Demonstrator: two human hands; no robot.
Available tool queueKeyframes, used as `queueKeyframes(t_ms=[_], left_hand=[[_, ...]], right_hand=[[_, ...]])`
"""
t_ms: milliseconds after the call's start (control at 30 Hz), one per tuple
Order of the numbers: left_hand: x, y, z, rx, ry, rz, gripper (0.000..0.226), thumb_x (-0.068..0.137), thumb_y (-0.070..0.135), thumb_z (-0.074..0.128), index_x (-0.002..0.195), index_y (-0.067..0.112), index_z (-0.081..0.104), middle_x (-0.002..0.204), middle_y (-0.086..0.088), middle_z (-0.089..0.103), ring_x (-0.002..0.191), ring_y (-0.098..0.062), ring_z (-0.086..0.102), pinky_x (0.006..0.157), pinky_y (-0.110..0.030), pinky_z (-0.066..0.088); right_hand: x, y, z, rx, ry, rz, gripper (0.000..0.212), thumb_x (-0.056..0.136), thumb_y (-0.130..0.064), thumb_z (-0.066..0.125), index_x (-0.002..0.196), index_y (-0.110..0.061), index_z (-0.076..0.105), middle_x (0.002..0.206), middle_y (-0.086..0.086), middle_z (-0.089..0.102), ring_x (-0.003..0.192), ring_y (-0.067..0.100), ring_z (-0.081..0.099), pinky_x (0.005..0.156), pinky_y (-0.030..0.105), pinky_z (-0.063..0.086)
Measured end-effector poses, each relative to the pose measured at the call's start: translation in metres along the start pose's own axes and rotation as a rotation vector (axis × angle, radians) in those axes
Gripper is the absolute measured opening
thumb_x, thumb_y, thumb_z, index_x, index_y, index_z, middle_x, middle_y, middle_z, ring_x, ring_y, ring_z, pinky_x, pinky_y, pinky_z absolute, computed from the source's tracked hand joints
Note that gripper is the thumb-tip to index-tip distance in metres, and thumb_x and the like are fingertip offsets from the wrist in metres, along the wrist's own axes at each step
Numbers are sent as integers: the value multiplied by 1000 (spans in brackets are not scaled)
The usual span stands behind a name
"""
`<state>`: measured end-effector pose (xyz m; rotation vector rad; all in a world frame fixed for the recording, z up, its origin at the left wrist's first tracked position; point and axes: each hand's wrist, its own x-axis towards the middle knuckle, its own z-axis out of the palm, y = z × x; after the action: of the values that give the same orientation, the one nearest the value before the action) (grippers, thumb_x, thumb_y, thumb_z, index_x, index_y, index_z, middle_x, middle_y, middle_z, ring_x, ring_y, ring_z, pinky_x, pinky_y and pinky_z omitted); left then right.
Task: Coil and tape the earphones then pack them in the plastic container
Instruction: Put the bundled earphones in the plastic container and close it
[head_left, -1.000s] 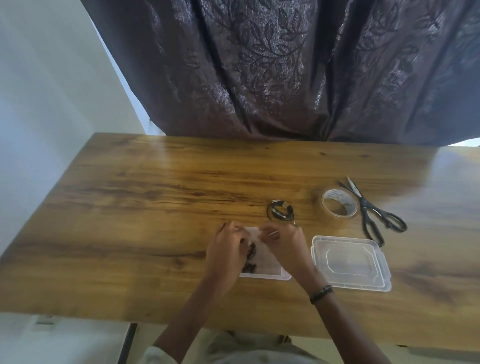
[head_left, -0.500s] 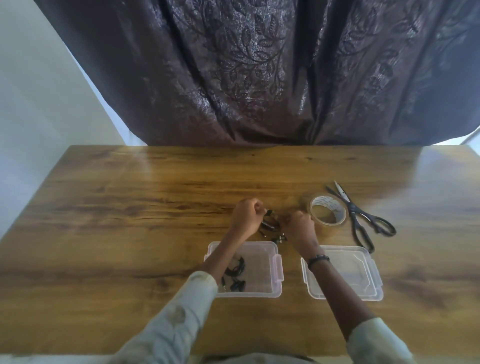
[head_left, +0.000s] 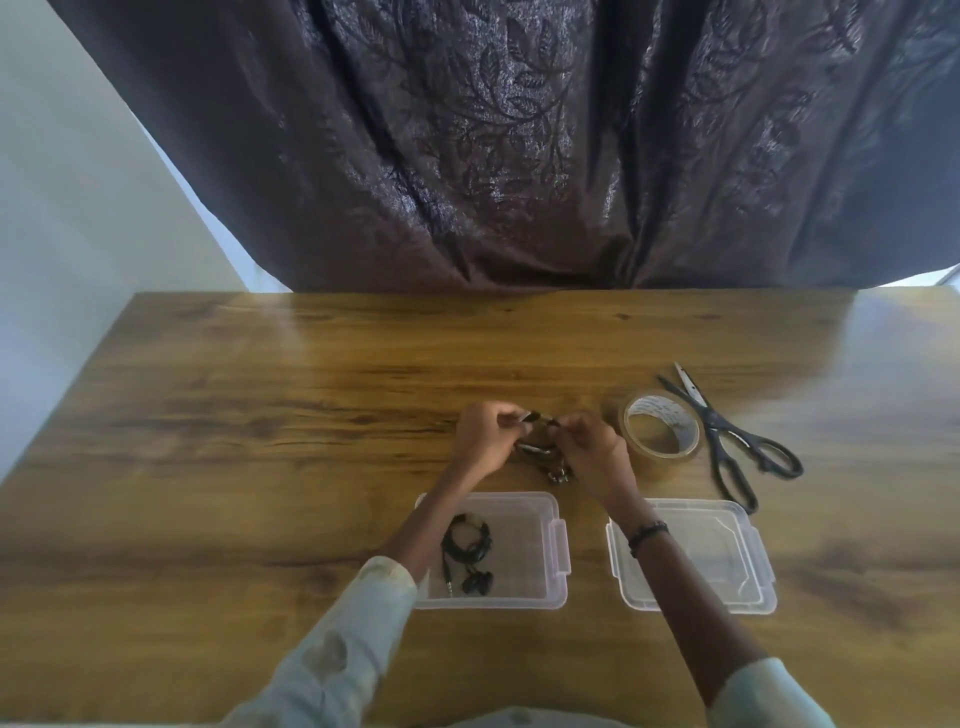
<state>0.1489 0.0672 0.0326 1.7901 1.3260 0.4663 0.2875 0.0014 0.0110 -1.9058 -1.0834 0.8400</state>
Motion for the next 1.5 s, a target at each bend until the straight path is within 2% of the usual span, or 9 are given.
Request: queueKeyframes(t_ms=[167, 333, 500, 600, 767, 1033, 1133, 1233, 1500], left_hand=[[-12, 10, -17, -206, 65, 3, 30, 85, 9, 67, 114, 2, 65, 110, -13, 68, 91, -23, 69, 79, -37, 59], [-41, 28, -38, -370, 101, -34, 29, 84, 10, 68, 112, 3, 65, 102, -10, 70, 86, -18, 70, 75, -27, 59], [-92, 28, -49, -544, -14, -122, 22, 84, 12, 67, 105, 16, 64, 95, -2, 71, 84, -13, 71, 76, -24, 58], [-120, 7, -40, -501, -7, -207, 20, 81, 16, 71, 97, 22, 61, 94, -2, 71, 85, -16, 71, 79, -33, 58], [-136, -24, -17, -383, 87, -273, 20, 78, 12, 75, 88, 11, 58, 87, -12, 69, 79, -18, 69, 68, -29, 59], [-120, -27, -7, -53, 124, -236, 14, 80, 10, 72, 90, 10, 63, 85, -3, 67, 78, -13, 65, 70, -30, 57], [-120, -23, -2, 8, 128, -194, 14, 81, 11, 72, 91, 11, 63, 82, 2, 64, 72, -6, 59, 54, -9, 43], [-118, -21, 4, 45, 148, -170, 13, 81, 13, 72, 91, 13, 64, 80, 7, 62, 72, -4, 59, 54, -7, 39], [-115, -24, 14, 77, 159, -118, 12, 78, 10, 74, 88, 16, 74, 87, 5, 73, 81, -6, 67, 78, -27, 56]], right_hand=[[-8, -13, -11, 304, -120, 0, 26, 88, -18, 68, 112, -20, 58, 95, 4, 74, 86, 16, 71, 76, 36, 57], [-26, -41, -29, 393, -181, -44, 31, 86, -16, 70, 116, -18, 62, 87, -2, 75, 76, 8, 70, 60, 20, 52], [-63, -48, -30, 394, -204, 19, 19, 85, -10, 69, 101, -21, 68, 91, 5, 75, 82, 21, 73, 65, 38, 59], [-89, -36, -20, 263, -204, 74, 18, 86, -11, 69, 103, -16, 68, 91, 6, 74, 79, 20, 73, 67, 42, 61], [-119, -26, 2, -189, -108, -107, 16, 89, -18, 65, 105, -16, 64, 91, -4, 70, 61, 1, 65, 47, 12, 49], [-124, -44, 9, -795, -108, -205, 22, 98, -30, 50, 110, -13, 57, 96, 3, 70, 79, 18, 67, 55, 23, 41], [-121, -48, 11, -892, -101, -221, 16, 98, -21, 49, 107, -12, 60, 99, 2, 69, 83, 17, 66, 57, 23, 42], [-119, -48, 8, -920, -79, -266, 15, 96, -13, 52, 105, -12, 64, 105, 2, 67, 100, 17, 58, 68, 25, 49], [-108, -39, 7, -914, -20, -306, 12, 89, -2, 58, 92, -5, 69, 116, 6, 56, 106, 20, 52, 68, 25, 47]])
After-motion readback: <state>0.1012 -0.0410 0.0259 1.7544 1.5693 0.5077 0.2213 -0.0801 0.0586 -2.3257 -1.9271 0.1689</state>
